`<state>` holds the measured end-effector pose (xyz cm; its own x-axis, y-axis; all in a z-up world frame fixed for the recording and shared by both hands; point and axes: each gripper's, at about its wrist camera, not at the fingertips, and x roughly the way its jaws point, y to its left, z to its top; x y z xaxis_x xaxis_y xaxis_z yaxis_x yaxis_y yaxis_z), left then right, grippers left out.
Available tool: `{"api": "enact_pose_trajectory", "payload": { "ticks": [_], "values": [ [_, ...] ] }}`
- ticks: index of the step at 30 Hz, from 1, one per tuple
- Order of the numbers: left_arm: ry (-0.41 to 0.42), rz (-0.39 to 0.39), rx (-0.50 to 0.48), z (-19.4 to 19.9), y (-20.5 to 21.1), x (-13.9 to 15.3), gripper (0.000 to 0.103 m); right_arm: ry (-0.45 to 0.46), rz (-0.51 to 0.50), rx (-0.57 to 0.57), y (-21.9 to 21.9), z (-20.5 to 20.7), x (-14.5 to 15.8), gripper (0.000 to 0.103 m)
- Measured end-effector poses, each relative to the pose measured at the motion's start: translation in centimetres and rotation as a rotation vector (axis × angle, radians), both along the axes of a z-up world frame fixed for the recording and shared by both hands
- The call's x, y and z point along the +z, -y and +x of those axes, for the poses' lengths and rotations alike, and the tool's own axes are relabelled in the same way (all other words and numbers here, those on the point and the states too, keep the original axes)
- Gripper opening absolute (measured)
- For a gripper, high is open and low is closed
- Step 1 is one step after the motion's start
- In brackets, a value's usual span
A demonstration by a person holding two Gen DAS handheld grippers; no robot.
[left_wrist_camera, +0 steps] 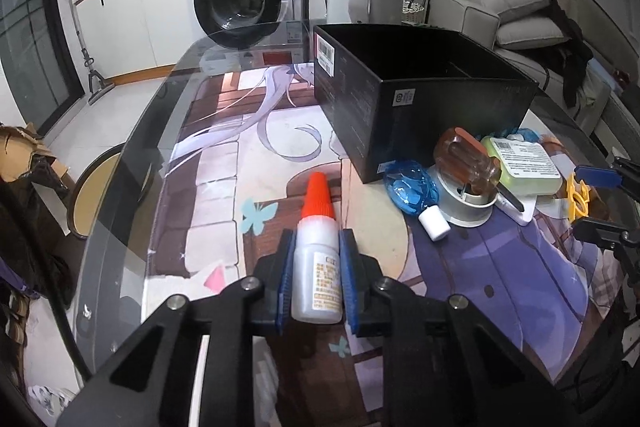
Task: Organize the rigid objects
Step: 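Reach the left gripper to the white glue bottle and close on it, then carry the glue bottle with the left gripper into the black box while the right carries the yellow clip there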
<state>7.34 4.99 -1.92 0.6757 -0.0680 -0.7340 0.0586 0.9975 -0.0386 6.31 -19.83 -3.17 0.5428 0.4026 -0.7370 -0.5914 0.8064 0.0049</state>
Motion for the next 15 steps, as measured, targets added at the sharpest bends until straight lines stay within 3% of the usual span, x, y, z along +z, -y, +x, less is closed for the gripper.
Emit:
{"api": "enact_pose_trajectory", "payload": {
  "ticks": [15],
  "values": [
    [0.198, -0.113, -0.025, -3.7, 1.8, 5.8, 0.019, 0.102, 0.103, -0.038, 2.1, -0.4, 4.5, 0.079]
  ]
}}
